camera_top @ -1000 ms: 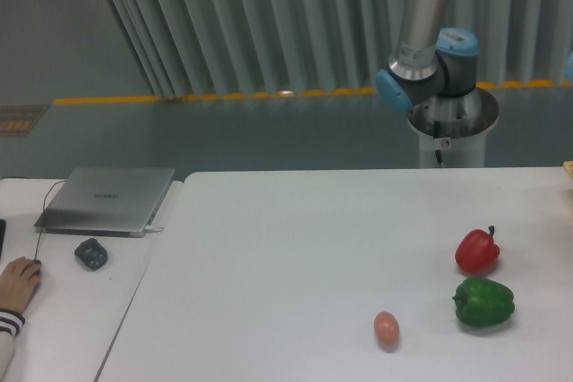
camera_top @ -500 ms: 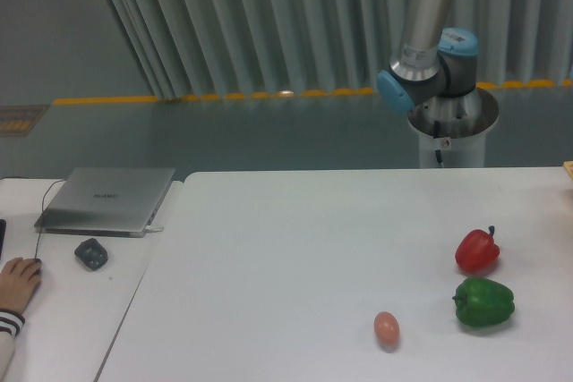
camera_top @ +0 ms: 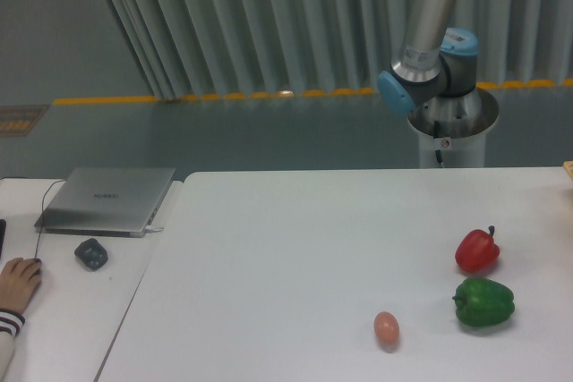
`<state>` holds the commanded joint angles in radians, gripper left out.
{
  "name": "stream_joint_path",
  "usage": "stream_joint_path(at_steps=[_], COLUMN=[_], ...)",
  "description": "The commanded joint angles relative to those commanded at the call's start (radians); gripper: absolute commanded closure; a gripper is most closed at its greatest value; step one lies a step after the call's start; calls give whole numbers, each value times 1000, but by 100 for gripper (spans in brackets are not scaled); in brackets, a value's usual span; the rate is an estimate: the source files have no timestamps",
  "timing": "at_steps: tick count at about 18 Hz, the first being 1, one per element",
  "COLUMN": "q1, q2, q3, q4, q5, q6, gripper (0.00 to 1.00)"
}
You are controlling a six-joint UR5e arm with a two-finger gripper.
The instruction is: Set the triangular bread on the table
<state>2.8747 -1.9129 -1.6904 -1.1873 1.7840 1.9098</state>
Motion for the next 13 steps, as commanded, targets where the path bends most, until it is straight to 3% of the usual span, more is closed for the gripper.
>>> stream_joint_path(at_steps=[2,3,4,8,13], q1=[0,0,0,0,-20], q2=[0,0,-2,2,17], q3=[2,5,11,35,93], q4=[0,0,0,-3,-31], q5=[0,0,0,0,-5], q6=[6,12,24,46,49], gripper=[67,84,92,99,100])
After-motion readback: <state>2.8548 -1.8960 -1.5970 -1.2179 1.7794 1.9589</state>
